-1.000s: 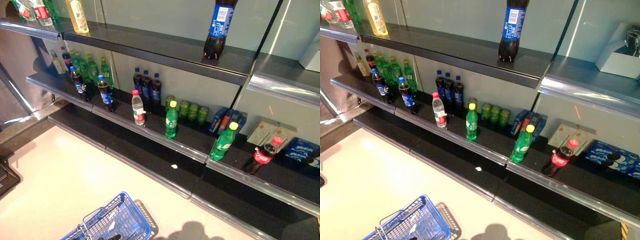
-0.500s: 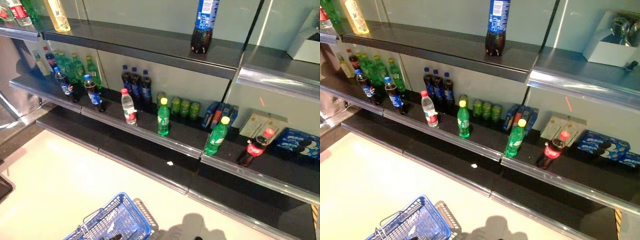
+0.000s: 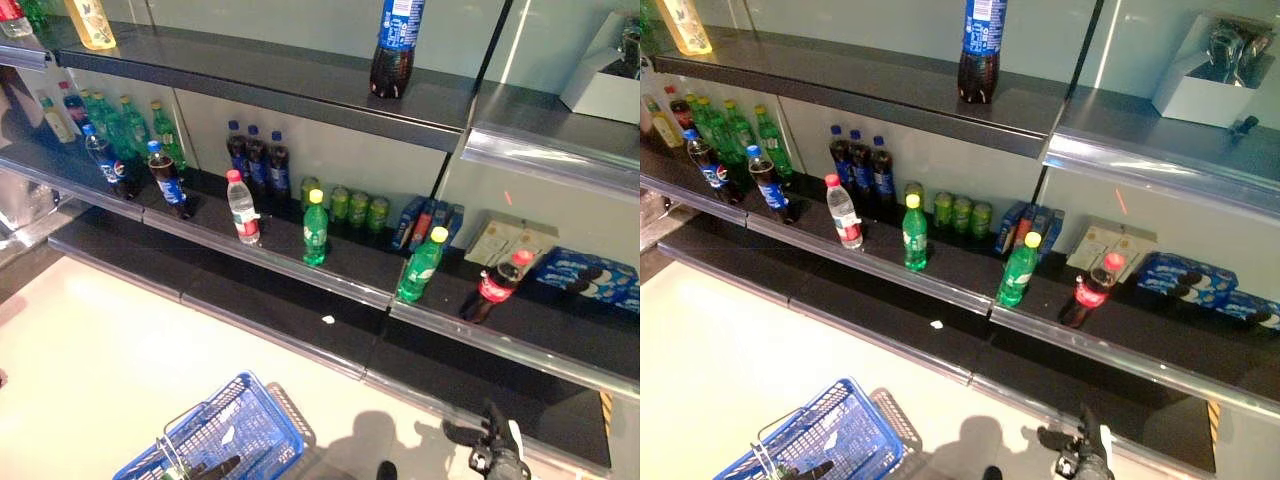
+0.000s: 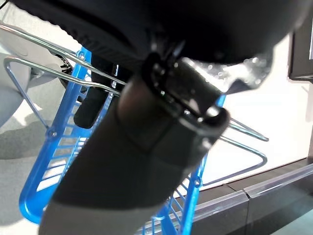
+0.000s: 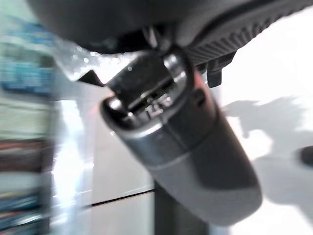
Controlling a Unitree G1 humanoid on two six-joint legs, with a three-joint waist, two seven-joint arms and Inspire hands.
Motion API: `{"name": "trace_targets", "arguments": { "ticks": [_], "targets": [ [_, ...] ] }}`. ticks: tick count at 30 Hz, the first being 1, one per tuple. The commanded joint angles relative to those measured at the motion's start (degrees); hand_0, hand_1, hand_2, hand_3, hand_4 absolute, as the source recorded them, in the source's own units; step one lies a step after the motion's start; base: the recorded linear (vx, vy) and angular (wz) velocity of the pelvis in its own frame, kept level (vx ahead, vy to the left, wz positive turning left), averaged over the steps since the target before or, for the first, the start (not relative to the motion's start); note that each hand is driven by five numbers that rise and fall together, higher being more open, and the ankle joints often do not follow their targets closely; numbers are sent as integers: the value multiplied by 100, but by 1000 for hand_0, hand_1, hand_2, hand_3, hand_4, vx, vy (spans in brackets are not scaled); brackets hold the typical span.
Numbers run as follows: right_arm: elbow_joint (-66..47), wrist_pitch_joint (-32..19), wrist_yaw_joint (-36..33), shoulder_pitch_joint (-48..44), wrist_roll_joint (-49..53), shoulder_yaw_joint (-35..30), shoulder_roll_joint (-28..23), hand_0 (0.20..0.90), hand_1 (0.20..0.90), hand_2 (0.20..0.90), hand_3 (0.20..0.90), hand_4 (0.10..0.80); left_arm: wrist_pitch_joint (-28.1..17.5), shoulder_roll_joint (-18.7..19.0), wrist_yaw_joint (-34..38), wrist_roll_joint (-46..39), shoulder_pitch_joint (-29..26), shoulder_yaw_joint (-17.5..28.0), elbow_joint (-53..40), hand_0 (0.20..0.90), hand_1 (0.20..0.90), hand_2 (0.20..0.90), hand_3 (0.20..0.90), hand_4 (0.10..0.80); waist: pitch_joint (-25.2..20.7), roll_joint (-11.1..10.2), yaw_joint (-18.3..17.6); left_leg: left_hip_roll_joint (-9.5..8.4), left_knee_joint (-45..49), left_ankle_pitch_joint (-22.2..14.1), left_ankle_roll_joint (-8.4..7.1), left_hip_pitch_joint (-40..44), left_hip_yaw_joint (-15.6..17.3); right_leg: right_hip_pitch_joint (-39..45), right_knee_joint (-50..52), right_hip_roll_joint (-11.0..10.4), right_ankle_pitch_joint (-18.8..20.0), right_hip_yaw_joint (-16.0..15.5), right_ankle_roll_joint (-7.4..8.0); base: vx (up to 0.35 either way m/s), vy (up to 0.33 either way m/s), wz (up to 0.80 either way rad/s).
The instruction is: Pick up the drink and place into the basket.
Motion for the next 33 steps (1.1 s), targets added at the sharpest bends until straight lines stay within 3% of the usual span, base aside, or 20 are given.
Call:
{"name": "trace_targets", "arguments": {
  "ticks": [1,3,5,9,17,24,30,33],
  "targets": [
    [-1919,116,-1054,-75,-894,68,-373,900,900,900,900,800,-112,-425,-36,-186,-57,-26,-544,300,300,300,200,100,149,4,-343,75,3,118,205,-384,9,347,115,-372,-459,96,437,-41,44,-7],
    [-3067,324,-1144,233,-1413,-71,-555,900,900,900,900,800,-151,-502,-4,-225,167,79,-762,300,300,300,200,100,162,10,-469,67,-12,101,228,-378,54,302,118,-368,-454,172,458,-27,38,-14],
    [-4016,631,-1050,450,-1306,-240,-788,900,900,900,900,800,-220,-540,-49,-250,339,124,-847,300,300,300,200,100,172,17,-540,62,-17,88,242,-372,81,277,118,-366,-453,220,468,-9,36,-15],
    [-5055,302,-1417,757,-1464,-517,-1023,900,900,900,900,800,-411,-633,-223,-221,520,225,-731,300,300,300,200,100,137,56,-660,50,-17,48,261,-353,168,246,112,-369,-464,300,479,10,39,-10],
    [-5883,44,-2312,674,-1650,-710,-1225,900,900,900,900,800,-606,-723,-348,-121,566,167,-589,300,300,300,200,100,128,95,-684,62,-17,20,255,-330,232,203,137,-381,-481,315,485,8,16,-13],
    [-6411,-110,-2156,586,-1167,-875,-1353,900,900,900,900,800,-656,-688,-427,-43,550,145,-407,300,300,300,200,100,119,87,-672,59,14,15,236,-349,220,162,174,-373,-508,331,473,9,-3,-3],
    [-6531,-183,-1929,208,-373,-881,-1446,900,900,900,900,800,-694,-662,-410,-6,542,73,-341,300,300,300,200,100,235,47,-589,24,440,-110,280,-442,190,41,540,-317,-685,319,341,37,-37,-1],
    [-6358,-250,-1964,-141,-24,-890,-1521,900,900,900,900,800,-672,-597,-460,-134,462,-22,-372,300,300,300,200,100,399,54,-494,12,789,-149,292,-749,20,-225,943,-249,-833,284,209,-41,-44,-3]
  ]
}}
